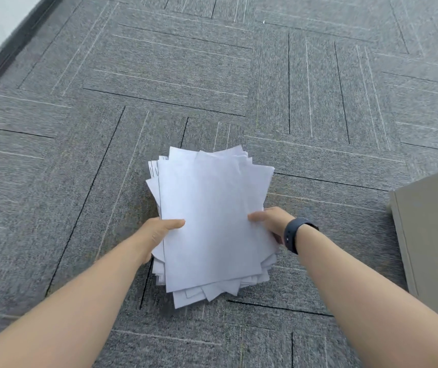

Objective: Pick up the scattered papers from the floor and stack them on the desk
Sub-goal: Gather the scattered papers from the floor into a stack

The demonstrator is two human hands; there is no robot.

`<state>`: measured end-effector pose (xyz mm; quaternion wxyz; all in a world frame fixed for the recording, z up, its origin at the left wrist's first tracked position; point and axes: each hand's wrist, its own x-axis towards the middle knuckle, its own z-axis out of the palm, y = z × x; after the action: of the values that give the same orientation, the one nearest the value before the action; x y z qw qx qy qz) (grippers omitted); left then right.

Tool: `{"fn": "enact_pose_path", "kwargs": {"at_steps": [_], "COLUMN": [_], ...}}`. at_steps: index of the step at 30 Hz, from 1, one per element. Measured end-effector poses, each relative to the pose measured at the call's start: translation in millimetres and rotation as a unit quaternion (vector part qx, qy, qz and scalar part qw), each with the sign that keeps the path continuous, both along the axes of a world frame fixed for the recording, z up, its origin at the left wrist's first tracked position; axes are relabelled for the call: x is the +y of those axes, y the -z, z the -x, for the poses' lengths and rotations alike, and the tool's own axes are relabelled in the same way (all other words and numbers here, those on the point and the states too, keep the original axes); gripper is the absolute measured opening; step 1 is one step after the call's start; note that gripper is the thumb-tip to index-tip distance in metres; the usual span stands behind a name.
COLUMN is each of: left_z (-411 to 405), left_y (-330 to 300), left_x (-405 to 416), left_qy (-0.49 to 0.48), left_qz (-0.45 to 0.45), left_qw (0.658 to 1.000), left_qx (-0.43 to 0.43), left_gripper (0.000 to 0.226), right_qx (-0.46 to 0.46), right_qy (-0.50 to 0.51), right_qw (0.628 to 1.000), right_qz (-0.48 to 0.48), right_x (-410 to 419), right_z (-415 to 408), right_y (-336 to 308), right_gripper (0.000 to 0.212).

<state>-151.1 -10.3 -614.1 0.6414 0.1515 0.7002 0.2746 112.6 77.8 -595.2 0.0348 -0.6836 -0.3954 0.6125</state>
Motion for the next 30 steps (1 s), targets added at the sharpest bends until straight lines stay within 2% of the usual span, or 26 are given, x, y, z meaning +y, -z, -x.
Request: {"fn": "enact_pose_path", "kwargs": {"at_steps": [3, 6, 14, 21, 30], "left_z": [-5.8, -13.3, -12.8, -17.3, -42.6], "left_y": [2.4, 5.7, -9.9, -73.1, -216.5], "left_x": [-2.1, -4.3, 22.4, 62.1, 69.1], "left_qy": [0.0, -0.053, -0.074, -0.076, -0.1], "left_qz": [0.015, -0.01, -0.105, -0.146, -0.155], "left_qw": [1.0, 0.998, 0.991, 0.985, 0.982], "left_qx": [-0.008, -0.013, 0.048, 0.06, 0.032], "left_gripper": [0.058, 0.03, 0.021, 0.017, 0.016], "right_qx": [-0.009, 0.013, 0.087, 0.126, 0.137], "right_qy": [-0.001, -0.007, 0.07, 0.141, 0.248], "right_qw": [1.0, 0.998, 0.985, 0.963, 0.927], "right_qz": [-0.02, -0.067, -0.134, -0.192, -0.247], "right_x": [-3.9, -10.9, 7.7, 31.8, 22.4], "right_z": [7.4, 17.6, 16.1, 10.3, -5.9], "right_y": [5.9, 9.3, -2.5, -71.3, -220.3], "right_gripper": [0.022, 0.006, 0.014, 0.013, 0.006]}}
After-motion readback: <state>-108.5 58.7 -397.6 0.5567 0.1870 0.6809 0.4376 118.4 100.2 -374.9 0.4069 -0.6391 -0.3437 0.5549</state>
